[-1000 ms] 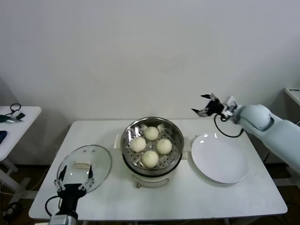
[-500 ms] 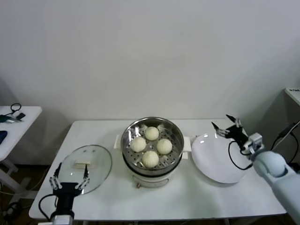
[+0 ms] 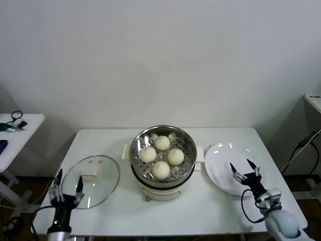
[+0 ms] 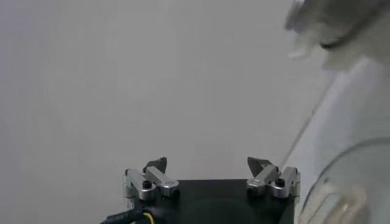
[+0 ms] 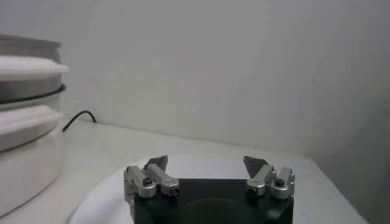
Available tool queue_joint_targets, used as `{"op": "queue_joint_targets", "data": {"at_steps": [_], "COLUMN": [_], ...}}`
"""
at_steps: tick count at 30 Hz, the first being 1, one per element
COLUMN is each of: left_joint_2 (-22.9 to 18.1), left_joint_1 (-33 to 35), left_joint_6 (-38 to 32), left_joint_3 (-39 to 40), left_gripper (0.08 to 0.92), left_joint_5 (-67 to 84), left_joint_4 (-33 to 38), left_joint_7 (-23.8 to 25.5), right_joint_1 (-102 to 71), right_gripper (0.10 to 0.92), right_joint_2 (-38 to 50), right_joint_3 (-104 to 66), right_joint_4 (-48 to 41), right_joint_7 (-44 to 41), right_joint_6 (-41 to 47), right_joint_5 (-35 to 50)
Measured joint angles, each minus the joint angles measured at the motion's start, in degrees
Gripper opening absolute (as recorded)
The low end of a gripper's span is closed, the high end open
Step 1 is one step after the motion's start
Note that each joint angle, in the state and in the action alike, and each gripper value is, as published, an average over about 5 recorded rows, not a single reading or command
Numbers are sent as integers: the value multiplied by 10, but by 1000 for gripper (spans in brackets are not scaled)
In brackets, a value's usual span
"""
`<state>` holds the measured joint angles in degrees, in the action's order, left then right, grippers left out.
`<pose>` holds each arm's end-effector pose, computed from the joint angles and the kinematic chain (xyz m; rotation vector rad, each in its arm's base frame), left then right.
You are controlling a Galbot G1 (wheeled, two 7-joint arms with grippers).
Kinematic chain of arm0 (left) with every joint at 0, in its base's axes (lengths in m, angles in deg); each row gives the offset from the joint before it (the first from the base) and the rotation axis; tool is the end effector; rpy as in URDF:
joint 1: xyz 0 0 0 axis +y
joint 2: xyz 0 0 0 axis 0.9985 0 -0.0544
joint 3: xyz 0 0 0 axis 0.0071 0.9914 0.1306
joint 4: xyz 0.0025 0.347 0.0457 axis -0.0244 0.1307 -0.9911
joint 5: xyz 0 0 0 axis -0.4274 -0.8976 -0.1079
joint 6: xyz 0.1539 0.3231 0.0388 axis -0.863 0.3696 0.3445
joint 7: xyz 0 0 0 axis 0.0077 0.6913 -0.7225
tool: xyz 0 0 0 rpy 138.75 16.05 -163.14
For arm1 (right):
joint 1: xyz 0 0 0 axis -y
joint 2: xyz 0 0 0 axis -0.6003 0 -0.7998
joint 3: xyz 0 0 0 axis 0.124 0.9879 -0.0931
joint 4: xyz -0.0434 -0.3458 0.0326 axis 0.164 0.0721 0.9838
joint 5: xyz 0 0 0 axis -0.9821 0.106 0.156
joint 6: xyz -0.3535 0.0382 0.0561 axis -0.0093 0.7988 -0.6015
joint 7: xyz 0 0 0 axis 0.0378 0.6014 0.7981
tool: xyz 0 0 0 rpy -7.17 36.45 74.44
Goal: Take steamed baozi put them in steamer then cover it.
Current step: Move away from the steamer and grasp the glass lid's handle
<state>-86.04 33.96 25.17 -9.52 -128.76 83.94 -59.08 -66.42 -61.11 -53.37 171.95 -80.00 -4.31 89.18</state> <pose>0.1364 0.1114 -0.3738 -0.2776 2.5322 1.7721 0.2654 -0.1947 -0.4136 0.2119 -2.9450 0.1395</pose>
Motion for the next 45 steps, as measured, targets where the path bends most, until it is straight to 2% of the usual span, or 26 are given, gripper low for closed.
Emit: {"op": "queue_joint_targets", "data": {"at_steps": [7, 14, 26, 45], "left_joint_2": [21, 35, 58, 71], "left_joint_1": [-20, -41, -93, -183], "left_joint_6": [-20, -23, -18, -13], "left_joint_3": [-3, -2, 7, 26], "left_gripper": [823, 823, 823, 823], "left_joint_5": [-130, -179, -188, -201], "left_joint_4": [-77, -129, -199, -282], "left_joint_7": [-54, -74, -52, -28], "right_joint_1": [-32, -52, -70, -85], "right_gripper": [823, 823, 823, 823], "right_joint_2": [-29, -45, -60, -70], "right_joint_3": [-20, -31, -46, -64], "right_joint_4": [8, 15, 27, 30], "right_joint_7": [6, 8, 10, 12], "right_joint_6": [-16, -23, -29, -34], "right_joint_5": [-9, -21, -42, -55]}}
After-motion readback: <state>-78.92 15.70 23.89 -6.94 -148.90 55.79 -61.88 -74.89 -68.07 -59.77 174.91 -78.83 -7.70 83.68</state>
